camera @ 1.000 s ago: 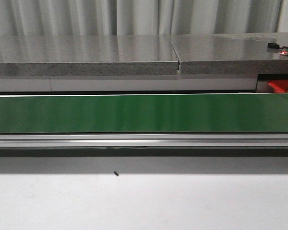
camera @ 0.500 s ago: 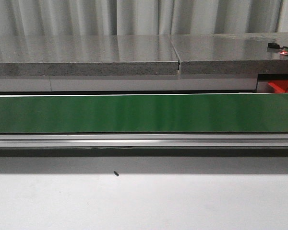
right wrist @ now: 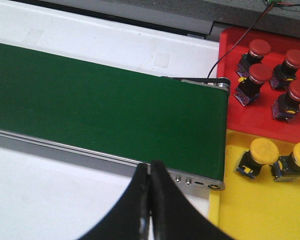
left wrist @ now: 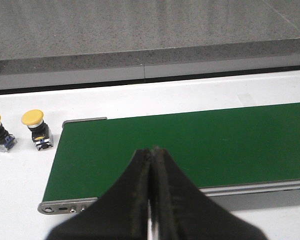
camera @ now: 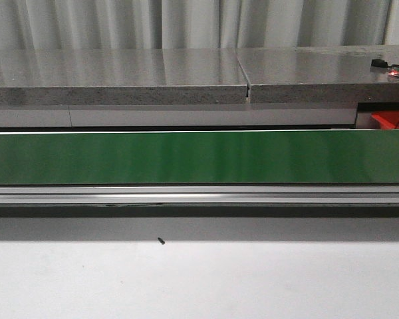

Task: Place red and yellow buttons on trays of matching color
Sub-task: 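Raise the right gripper out of the red tray above the belt end, then move the left gripper down onto a yellow push button and grasp it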

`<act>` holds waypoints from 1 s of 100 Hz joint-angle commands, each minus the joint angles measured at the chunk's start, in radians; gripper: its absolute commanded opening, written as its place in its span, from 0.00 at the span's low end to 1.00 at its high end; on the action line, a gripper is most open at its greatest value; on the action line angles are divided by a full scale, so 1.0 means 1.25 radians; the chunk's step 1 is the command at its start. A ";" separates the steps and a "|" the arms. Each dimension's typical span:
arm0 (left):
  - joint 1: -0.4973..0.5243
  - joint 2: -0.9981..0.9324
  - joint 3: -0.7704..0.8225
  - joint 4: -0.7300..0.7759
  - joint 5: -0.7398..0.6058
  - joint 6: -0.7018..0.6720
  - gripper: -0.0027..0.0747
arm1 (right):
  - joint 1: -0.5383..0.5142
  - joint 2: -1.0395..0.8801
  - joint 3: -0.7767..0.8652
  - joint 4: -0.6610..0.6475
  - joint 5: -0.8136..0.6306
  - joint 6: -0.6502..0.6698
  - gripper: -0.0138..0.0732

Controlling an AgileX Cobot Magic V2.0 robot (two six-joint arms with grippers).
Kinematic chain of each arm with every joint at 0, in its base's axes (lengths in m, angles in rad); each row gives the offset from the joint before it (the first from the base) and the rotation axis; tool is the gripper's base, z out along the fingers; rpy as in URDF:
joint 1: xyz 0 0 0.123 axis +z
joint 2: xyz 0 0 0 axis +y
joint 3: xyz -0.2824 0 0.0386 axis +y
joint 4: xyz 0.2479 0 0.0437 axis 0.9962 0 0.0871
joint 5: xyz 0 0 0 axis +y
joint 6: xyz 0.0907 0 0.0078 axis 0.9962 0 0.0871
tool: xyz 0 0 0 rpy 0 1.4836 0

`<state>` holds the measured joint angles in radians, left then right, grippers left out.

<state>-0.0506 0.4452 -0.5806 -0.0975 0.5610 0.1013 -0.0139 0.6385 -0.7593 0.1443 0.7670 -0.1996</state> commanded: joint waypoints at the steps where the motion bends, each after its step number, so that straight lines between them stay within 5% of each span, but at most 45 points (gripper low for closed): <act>1: -0.006 0.005 -0.020 -0.010 -0.061 -0.006 0.01 | -0.005 -0.001 -0.020 0.001 -0.046 0.000 0.08; 17: -0.006 0.005 -0.020 -0.010 -0.040 -0.006 0.02 | -0.005 -0.001 -0.020 0.001 -0.046 0.000 0.08; 24: -0.006 0.005 -0.020 -0.010 -0.021 -0.006 0.10 | -0.005 -0.001 -0.020 0.001 -0.046 0.000 0.08; 31: -0.006 0.005 -0.020 -0.003 -0.001 -0.006 0.27 | -0.005 -0.001 -0.020 0.001 -0.046 0.000 0.08; 46: -0.006 0.005 -0.020 0.016 0.001 -0.006 0.80 | -0.005 -0.001 -0.020 0.001 -0.046 0.000 0.08; 53: -0.006 0.005 -0.020 0.016 -0.014 -0.006 0.94 | -0.005 -0.001 -0.020 0.001 -0.046 0.000 0.08; 80: -0.006 0.005 -0.020 0.018 -0.019 -0.013 0.84 | -0.005 -0.001 -0.020 0.001 -0.046 0.000 0.08; 100: 0.011 0.041 -0.031 0.213 0.002 -0.277 0.82 | -0.005 -0.001 -0.020 0.001 -0.046 0.000 0.08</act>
<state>-0.0506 0.4586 -0.5806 0.0456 0.6179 -0.0946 -0.0139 0.6385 -0.7593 0.1436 0.7670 -0.1996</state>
